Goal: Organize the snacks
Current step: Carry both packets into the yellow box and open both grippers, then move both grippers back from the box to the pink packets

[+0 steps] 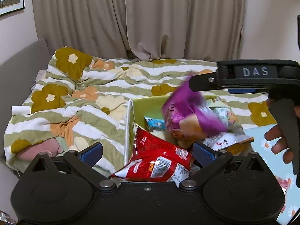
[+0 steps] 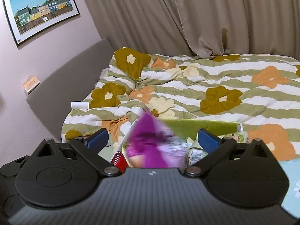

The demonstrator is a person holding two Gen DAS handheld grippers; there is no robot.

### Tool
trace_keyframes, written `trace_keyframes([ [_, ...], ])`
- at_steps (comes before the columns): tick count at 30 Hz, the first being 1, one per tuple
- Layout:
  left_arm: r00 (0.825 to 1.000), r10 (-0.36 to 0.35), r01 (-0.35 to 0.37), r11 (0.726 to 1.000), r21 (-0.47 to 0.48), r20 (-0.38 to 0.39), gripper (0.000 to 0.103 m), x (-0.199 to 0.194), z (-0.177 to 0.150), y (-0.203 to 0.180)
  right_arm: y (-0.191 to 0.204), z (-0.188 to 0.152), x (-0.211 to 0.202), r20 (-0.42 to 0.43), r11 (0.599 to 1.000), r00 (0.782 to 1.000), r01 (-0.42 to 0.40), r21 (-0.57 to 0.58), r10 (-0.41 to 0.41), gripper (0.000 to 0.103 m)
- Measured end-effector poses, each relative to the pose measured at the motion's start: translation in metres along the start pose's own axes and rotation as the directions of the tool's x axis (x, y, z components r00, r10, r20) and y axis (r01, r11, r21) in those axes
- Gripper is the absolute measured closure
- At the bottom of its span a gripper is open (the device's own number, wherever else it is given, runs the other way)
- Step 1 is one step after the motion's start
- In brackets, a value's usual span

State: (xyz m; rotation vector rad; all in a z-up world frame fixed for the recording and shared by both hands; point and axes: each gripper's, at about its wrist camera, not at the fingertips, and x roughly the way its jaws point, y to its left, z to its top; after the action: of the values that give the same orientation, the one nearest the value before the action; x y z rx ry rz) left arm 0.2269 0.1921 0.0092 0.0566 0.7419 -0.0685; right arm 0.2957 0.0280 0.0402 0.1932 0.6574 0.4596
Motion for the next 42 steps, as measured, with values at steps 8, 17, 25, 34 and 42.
trace_keyframes([
  [8, 1.0, -0.001, 0.001, 1.0, -0.005, 0.011, 0.0, -0.006, -0.001, -0.001, -0.004, -0.01, -0.016, 0.011, 1.0, 1.0, 0.018, -0.001, -0.018, 0.0],
  [17, 0.998, -0.017, 0.016, 1.0, 0.019, 0.056, 0.0, -0.028, 0.001, -0.008, -0.003, -0.012, -0.059, 0.066, 0.997, 0.995, 0.075, -0.008, -0.074, 0.0],
  [25, 0.992, -0.081, 0.077, 0.996, 0.047, 0.096, 0.0, -0.051, -0.004, -0.031, -0.014, -0.019, -0.112, 0.115, 0.985, 0.979, 0.171, 0.002, -0.17, 0.0],
  [34, 0.99, -0.099, 0.092, 0.993, 0.072, 0.1, 0.0, -0.065, -0.015, -0.084, -0.064, -0.041, -0.161, 0.107, 0.974, 0.968, 0.224, 0.03, -0.225, 0.0],
  [42, 0.993, -0.095, 0.089, 0.992, 0.091, 0.064, 0.0, -0.059, -0.031, -0.167, -0.13, -0.057, -0.183, 0.049, 0.981, 0.981, 0.192, -0.038, -0.19, 0.0],
])
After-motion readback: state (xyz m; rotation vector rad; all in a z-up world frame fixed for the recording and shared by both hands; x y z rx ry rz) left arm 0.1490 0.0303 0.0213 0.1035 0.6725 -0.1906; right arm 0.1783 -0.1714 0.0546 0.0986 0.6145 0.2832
